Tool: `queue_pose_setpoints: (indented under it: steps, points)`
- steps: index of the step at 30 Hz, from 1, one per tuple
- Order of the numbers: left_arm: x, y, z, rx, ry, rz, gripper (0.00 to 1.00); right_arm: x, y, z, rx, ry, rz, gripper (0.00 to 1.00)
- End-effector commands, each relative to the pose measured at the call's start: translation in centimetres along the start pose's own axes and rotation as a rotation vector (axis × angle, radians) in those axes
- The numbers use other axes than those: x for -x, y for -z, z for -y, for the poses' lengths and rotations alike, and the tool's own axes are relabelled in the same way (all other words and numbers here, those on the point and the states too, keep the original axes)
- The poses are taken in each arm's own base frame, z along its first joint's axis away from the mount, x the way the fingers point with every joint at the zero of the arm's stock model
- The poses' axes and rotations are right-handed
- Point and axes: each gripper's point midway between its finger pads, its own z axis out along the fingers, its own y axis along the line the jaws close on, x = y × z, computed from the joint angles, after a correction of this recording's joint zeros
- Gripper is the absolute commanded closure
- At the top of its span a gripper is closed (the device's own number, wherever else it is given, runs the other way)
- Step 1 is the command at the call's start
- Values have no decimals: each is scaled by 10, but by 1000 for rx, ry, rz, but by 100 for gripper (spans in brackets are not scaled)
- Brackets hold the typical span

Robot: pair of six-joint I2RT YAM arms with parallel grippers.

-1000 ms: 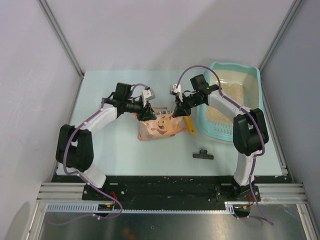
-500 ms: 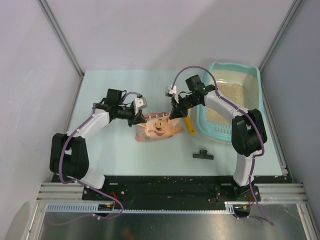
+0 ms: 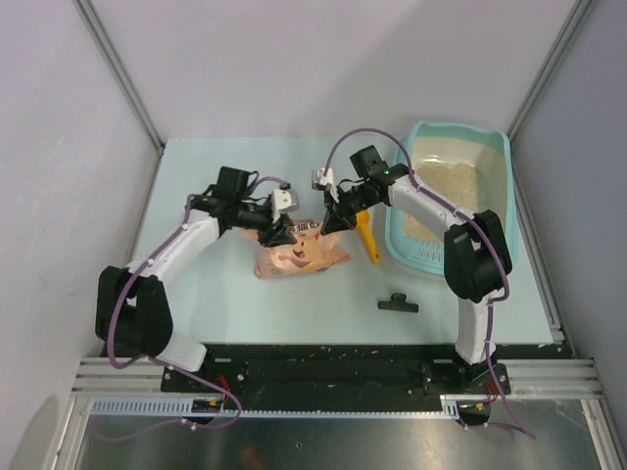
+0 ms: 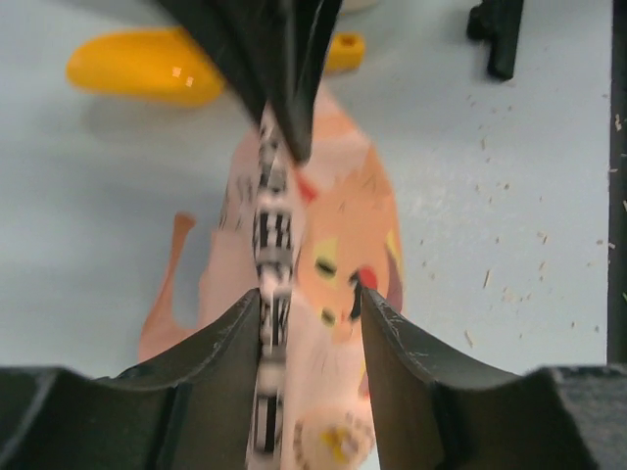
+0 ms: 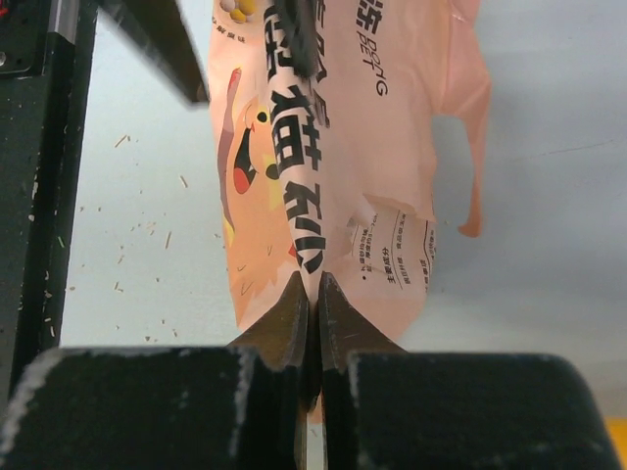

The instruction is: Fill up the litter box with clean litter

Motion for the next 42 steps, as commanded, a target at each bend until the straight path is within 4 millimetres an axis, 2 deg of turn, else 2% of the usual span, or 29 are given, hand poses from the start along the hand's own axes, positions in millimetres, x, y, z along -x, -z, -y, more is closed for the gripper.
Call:
queue_pose_setpoints:
  steps: [1, 3, 4, 6, 10, 16, 17, 18, 20, 21, 23, 24, 26, 27, 28, 31, 32, 34, 35, 38, 39, 42]
  points:
    - [58, -26, 3, -19, -113, 106, 51, 28, 11, 4, -5, 49, 64, 100]
    - [68, -36, -6, 2, -136, 129, 51, 28, 11, 3, -5, 47, 64, 100]
    - [65, -45, -7, -11, -119, 122, 51, 28, 11, 2, -4, 48, 65, 100]
    - [71, -52, -14, -9, -126, 129, 52, 27, 11, 2, -7, 43, 64, 100]
    - [67, -65, -18, -24, -104, 117, 57, 25, 14, 2, -16, 33, 66, 100]
    - [48, -69, -16, -17, -103, 81, 77, 25, 18, 3, -25, 32, 66, 100]
    - [42, -70, -14, -21, -99, 69, 90, 24, 17, 3, -24, 31, 64, 100]
    - [39, -70, -14, -20, -101, 65, 98, 23, 18, 1, -19, 29, 59, 100]
    - [34, -70, -14, -18, -102, 56, 100, 23, 26, 3, -29, 62, 49, 100]
    - [34, -69, -14, -12, -104, 54, 100, 19, 31, -2, -21, 52, 31, 100]
    - [31, -67, -16, 1, -96, 44, 100, 11, 46, 1, -36, 106, 0, 94]
    - [30, -66, -17, 5, -93, 43, 100, 2, 54, -6, -22, 80, -31, 92]
    - [29, -66, -18, 7, -78, 42, 100, -8, 71, -7, -38, 96, -67, 85]
    - [29, -66, -19, 6, -75, 44, 100, -14, 78, -11, -37, 67, -81, 81]
    - [29, -66, -19, 5, -69, 46, 100, -13, 86, -13, -51, 67, -81, 72]
    - [33, -68, -17, -8, -49, 62, 100, -24, 109, -15, -105, 23, -85, 59]
    - [33, -69, -18, -12, -43, 65, 100, -18, 118, -20, -132, 40, -79, 57]
    - [35, -70, -16, -24, -28, 74, 100, -27, 127, -29, -151, 56, -111, 53]
    - [36, -71, -17, -25, -25, 78, 100, -23, 134, -40, -154, 86, -122, 53]
    - [38, -71, -14, -36, -7, 85, 100, -42, 140, -77, -82, 88, -202, 54]
    - [37, -72, -13, -44, -1, 87, 100, -53, 143, -94, -42, 50, -247, 56]
    - [36, -74, -11, -52, 11, 88, 100, -82, 148, -125, 32, 24, -317, 60]
